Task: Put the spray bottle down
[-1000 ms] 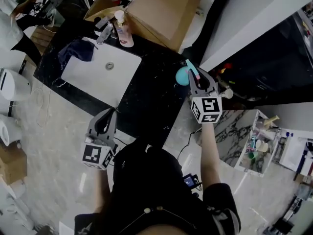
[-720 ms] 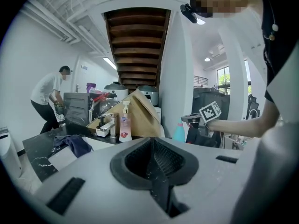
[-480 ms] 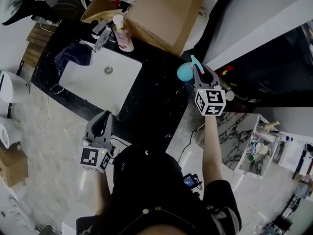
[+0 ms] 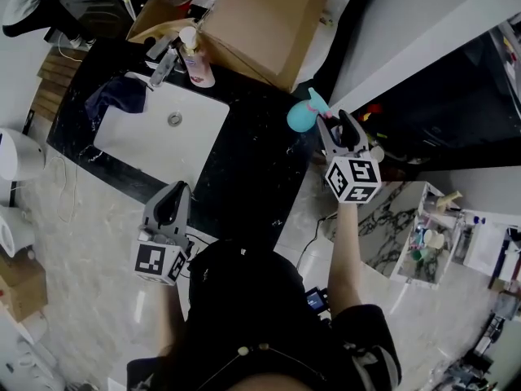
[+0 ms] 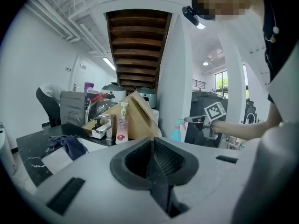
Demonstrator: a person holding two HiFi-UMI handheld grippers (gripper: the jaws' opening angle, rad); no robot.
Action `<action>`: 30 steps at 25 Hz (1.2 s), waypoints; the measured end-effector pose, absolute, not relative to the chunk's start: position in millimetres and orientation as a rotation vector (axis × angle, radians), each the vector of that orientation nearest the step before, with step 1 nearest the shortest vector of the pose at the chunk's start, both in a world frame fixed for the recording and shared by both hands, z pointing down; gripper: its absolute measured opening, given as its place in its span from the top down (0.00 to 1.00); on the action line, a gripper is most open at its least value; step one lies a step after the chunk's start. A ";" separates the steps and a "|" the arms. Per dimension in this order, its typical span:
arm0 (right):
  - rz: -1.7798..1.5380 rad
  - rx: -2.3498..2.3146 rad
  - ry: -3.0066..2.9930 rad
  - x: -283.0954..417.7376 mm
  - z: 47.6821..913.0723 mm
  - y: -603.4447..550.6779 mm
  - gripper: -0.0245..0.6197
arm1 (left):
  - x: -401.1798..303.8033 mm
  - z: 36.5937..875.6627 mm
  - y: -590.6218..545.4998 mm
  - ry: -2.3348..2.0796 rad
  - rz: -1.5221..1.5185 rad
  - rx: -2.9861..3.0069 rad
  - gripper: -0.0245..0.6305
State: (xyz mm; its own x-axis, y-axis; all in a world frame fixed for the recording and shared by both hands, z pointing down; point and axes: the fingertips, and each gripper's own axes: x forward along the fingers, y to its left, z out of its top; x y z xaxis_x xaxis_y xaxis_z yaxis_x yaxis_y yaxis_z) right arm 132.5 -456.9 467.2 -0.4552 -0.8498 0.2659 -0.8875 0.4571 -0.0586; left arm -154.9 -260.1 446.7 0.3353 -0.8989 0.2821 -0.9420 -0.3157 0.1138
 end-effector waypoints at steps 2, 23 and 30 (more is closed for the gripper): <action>0.359 1.598 -2.483 147.1 464.0 -430.5 0.62 | -154.4 446.0 -259.9 -1.645 0.225 2.351 0.93; 0.343 1.822 -2.504 160.0 406.8 -251.8 0.96 | -72.0 401.0 -272.8 -1.345 0.081 2.673 0.93; 0.344 1.814 -2.508 162.0 410.6 -256.9 0.96 | -70.4 400.1 -268.3 -1.357 0.055 2.650 0.93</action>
State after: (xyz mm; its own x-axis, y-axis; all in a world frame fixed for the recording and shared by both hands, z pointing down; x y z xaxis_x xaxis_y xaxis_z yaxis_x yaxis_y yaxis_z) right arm 162.0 -256.9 410.6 -0.3214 -0.9349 0.1508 -0.9409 0.2973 -0.1621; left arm -70.4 -268.3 400.1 0.5869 -0.8026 0.1067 -0.8086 -0.5742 0.1284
